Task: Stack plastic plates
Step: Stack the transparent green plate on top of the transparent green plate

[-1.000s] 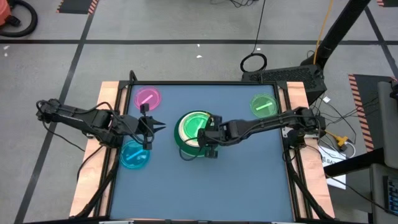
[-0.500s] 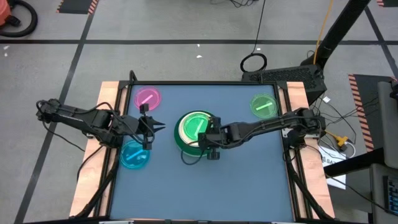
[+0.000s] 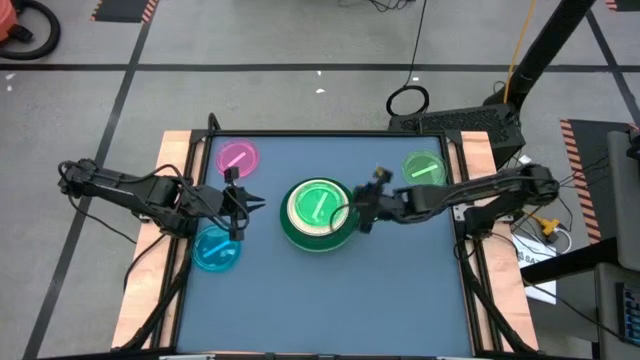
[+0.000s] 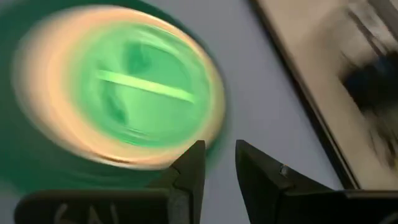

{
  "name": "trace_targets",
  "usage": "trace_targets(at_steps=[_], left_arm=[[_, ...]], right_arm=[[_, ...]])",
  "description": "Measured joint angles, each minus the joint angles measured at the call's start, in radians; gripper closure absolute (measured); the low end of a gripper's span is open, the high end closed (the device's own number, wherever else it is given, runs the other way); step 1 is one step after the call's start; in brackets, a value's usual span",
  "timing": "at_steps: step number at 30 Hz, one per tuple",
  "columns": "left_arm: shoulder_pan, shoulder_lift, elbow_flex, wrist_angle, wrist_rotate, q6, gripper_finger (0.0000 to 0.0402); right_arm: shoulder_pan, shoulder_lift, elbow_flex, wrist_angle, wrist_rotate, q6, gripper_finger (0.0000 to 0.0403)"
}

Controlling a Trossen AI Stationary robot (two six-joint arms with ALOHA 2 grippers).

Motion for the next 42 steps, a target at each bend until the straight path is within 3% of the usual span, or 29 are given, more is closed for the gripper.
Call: trace_targets(at_steps=[4,7,13,18,26,42], left_arm=[[0.000,0.000,0.000,0.000,0.000,0.000,0.0346],[0.000,0.000,0.000,0.001,0.000,0.000,0.0346],[0.000,0.000,0.000,0.024,0.000,0.020,0.0346],[0.000,0.000,0.000,0.053,0.000,0.063,0.0346],[0.023,0.000,0.000,0.057,0.000,0.089,0.0346],[0.070,0.000,0.000,0.063,0.000,0.083,0.0346]], right_arm=[[-0.089,-0.091,-0.152,-0.042,0.105,0.300,0.0321],[-0.167,-0.135,-0.260,-0.077,0.106,0.520,0.0319],[-0.310,-0.159,-0.389,-0.093,0.047,0.759,0.0308],[-0.411,-0.145,-0.395,-0.092,-0.027,0.773,0.0296],[-0.529,-0.144,-0.395,-0.079,-0.028,0.713,0.0293],[-0.537,0.078,-0.394,-0.024,-0.028,0.681,0.0293]])
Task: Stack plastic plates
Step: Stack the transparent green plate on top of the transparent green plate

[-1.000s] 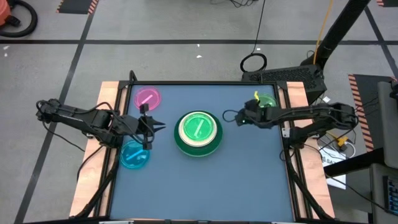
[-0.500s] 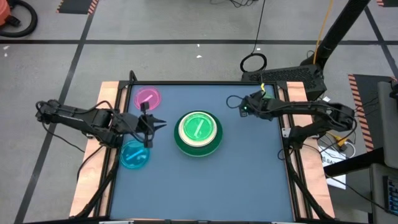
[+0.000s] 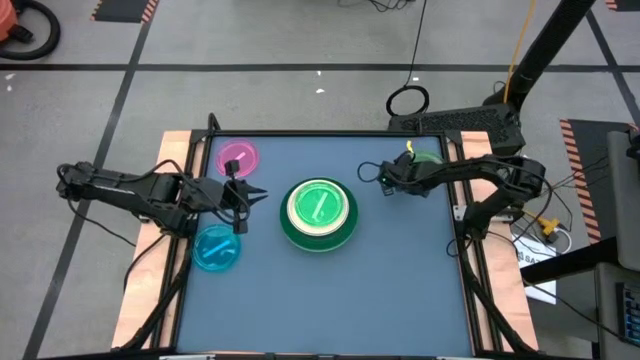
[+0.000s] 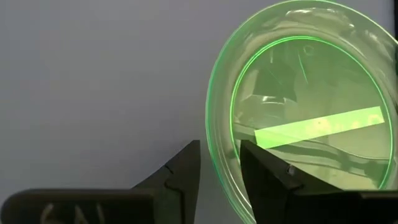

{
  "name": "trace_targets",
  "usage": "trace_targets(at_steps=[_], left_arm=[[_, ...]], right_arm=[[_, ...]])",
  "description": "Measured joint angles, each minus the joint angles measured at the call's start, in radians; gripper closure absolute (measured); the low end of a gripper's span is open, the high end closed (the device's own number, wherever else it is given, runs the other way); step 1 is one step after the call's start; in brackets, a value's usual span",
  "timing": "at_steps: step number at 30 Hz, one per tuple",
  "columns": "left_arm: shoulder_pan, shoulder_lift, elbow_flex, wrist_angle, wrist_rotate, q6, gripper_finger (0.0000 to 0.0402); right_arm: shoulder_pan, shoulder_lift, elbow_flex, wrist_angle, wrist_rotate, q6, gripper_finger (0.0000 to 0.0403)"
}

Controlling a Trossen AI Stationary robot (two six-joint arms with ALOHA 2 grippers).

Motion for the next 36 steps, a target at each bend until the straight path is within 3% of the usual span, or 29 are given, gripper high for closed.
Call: trace_targets(at_steps=[31,36], left_arm=[[0.000,0.000,0.000,-0.002,0.000,-0.012,0.0346],[0.000,0.000,0.000,-0.002,0.000,-0.011,0.0346]], right_arm=[[0.000,0.014,0.000,0.031,0.006,-0.027,0.0294],[-0.001,0.014,0.000,0.035,0.001,-0.030,0.0323]])
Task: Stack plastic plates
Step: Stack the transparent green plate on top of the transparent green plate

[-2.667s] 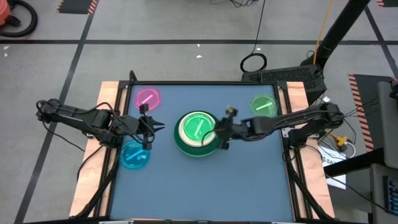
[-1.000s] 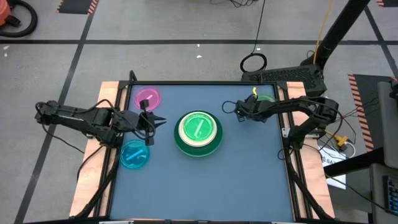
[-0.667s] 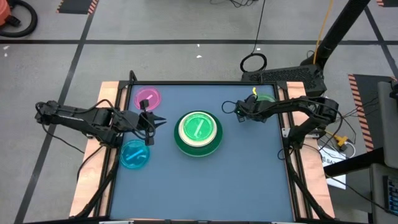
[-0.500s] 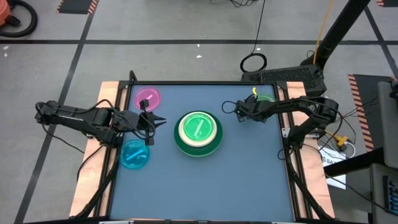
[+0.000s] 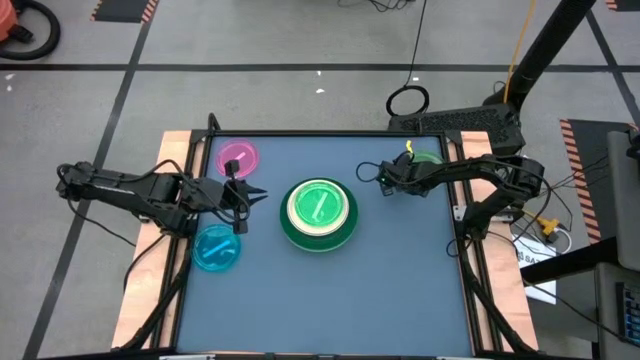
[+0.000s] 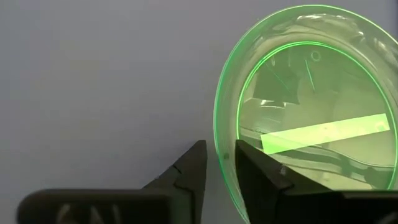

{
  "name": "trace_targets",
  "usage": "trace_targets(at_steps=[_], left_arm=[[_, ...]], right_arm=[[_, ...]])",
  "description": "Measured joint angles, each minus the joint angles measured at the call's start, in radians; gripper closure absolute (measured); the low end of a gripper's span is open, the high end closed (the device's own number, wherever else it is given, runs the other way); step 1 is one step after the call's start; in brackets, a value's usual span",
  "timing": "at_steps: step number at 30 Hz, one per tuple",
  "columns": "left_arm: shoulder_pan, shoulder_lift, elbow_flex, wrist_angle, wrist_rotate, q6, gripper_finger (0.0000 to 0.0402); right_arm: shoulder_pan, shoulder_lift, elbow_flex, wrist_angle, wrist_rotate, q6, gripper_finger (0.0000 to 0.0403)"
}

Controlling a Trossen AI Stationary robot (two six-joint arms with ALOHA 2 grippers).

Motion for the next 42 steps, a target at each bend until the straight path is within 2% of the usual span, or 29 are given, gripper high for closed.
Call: trace_targets(at_steps=[8,14,19,24,31,38,42], left_arm=[[0.000,0.000,0.000,0.000,0.000,0.002,0.0346],[0.000,0.000,0.000,0.000,0.000,0.005,0.0346],[-0.001,0.000,0.000,0.000,0.000,0.003,0.0346],[-0.001,0.000,0.000,0.000,0.000,-0.010,0.0346],[-0.001,0.000,0.000,0.000,0.000,-0.022,0.0346],[-0.001,0.000,0.000,0.000,0.000,-0.035,0.0346],[-0.001,0.000,0.000,0.000,0.000,-0.038,0.0346]], right_arm=[[0.000,0.000,0.000,0.013,0.002,-0.048,0.0397],[0.001,-0.021,0.016,0.010,0.003,-0.110,0.0398],[0.039,-0.041,0.093,0.002,-0.001,-0.183,0.0400],[0.122,-0.042,0.219,-0.002,-0.001,-0.290,0.0401],[0.300,-0.042,0.386,0.038,-0.012,-0.437,0.0402],[0.459,-0.023,0.431,0.218,-0.209,-0.583,0.0402],[0.520,0.016,0.432,0.249,-0.214,-0.623,0.0402]])
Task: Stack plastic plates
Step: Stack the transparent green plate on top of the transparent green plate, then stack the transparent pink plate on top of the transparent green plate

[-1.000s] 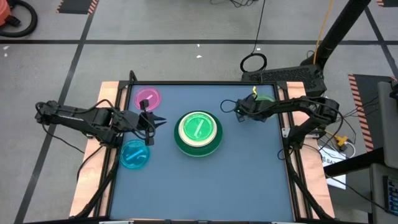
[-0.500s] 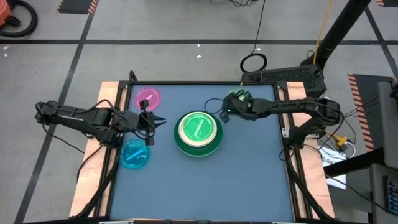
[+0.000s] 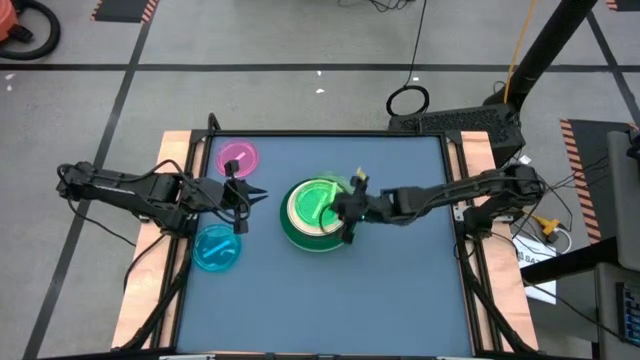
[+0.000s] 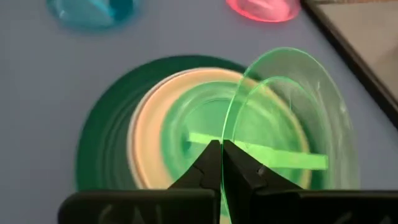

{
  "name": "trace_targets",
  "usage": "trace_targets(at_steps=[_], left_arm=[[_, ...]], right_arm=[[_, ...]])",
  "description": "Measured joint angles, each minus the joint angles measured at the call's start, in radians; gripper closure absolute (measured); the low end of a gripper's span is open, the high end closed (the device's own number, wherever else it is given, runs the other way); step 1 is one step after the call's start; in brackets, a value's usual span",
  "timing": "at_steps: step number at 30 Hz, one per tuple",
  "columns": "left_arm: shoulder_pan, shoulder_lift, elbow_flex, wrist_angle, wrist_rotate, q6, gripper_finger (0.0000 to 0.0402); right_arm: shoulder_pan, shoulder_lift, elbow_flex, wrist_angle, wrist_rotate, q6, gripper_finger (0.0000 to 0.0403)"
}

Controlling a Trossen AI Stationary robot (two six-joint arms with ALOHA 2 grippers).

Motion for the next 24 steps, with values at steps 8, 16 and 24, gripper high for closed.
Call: trace_targets(at_steps=[8,16,24], left_arm=[[0.000,0.000,0.000,0.001,0.000,0.008,0.0346],[0.000,0.000,0.000,0.001,0.000,0.008,0.0346],[0.000,0.000,0.000,0.002,0.000,-0.001,0.0346]], right_arm=[[0.063,0.122,-0.001,0.088,0.000,-0.065,0.0395],[0.067,0.218,-0.001,0.144,-0.003,-0.063,0.0364],[0.066,0.225,-0.001,0.156,-0.002,-0.062,0.0306]])
